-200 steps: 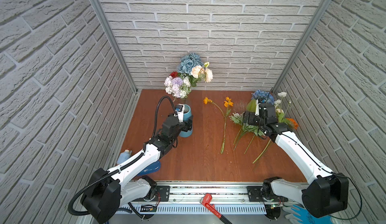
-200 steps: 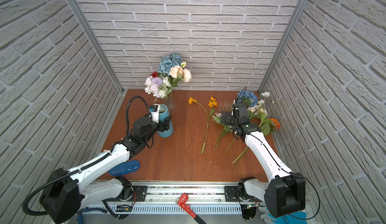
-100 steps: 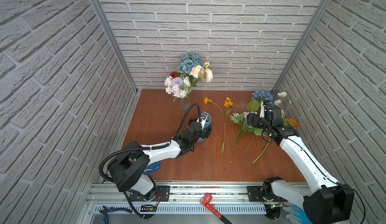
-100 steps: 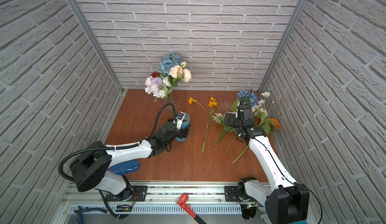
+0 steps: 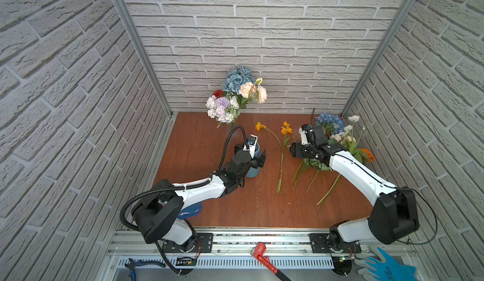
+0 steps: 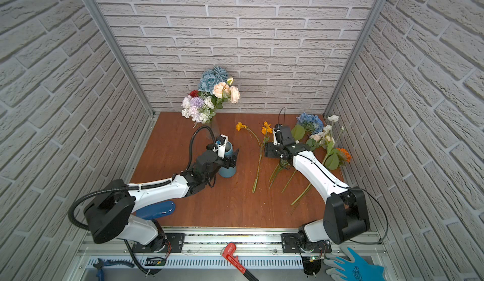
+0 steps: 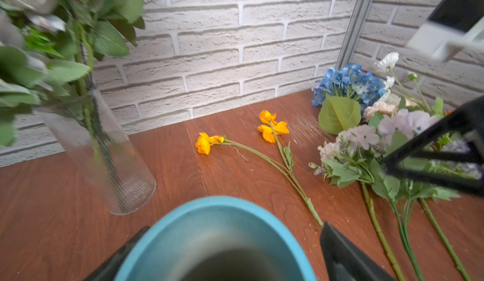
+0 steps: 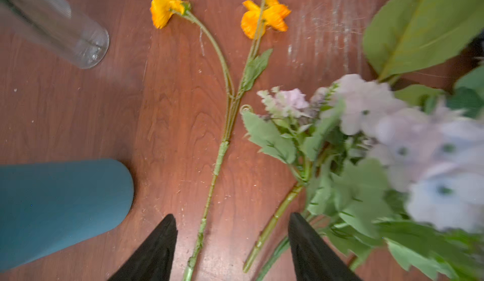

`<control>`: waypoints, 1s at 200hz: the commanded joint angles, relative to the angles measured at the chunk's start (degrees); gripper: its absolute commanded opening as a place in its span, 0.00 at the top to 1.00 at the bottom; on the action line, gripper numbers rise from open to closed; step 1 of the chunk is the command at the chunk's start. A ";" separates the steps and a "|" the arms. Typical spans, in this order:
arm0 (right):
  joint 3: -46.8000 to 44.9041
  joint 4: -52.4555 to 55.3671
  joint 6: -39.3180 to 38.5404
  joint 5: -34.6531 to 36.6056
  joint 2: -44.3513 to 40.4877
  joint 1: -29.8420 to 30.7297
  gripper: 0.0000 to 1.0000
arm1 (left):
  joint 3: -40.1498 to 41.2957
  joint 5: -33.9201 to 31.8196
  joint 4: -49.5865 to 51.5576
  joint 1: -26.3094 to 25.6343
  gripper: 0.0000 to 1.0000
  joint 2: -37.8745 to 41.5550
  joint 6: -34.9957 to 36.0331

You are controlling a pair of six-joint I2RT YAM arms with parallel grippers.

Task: Arrange flowers in a vase
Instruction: Place the vase at the center of the table, then pick up the flower from the top-center of the table.

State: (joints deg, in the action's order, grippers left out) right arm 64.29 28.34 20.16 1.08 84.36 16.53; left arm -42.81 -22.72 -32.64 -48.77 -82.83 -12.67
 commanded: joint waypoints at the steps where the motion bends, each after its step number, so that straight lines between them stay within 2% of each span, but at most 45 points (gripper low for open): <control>1: 2.80 0.33 3.08 1.05 4.41 1.70 0.38 | -0.54 -1.43 -3.83 -0.01 0.02 4.01 -0.26; 65: 9.55 0.61 7.33 4.25 17.60 3.98 0.46 | 1.34 -1.13 2.08 1.88 0.02 12.87 -2.72; 123: 14.71 1.88 8.74 5.95 25.94 5.64 0.52 | 5.96 8.56 4.97 13.48 0.02 20.62 -11.43; 173: 16.74 3.43 10.40 11.12 30.90 6.22 0.56 | 8.82 8.49 6.36 16.75 0.02 24.28 -12.82; 200: 17.26 3.43 10.88 11.48 32.81 6.29 0.57 | 9.32 8.56 5.96 17.22 0.02 24.02 -13.45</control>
State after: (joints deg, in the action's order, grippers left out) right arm 80.38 30.92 29.61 10.02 115.77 22.52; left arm -34.20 -14.87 -25.23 -32.14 -59.40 -24.71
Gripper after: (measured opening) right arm 0.432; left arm 0.983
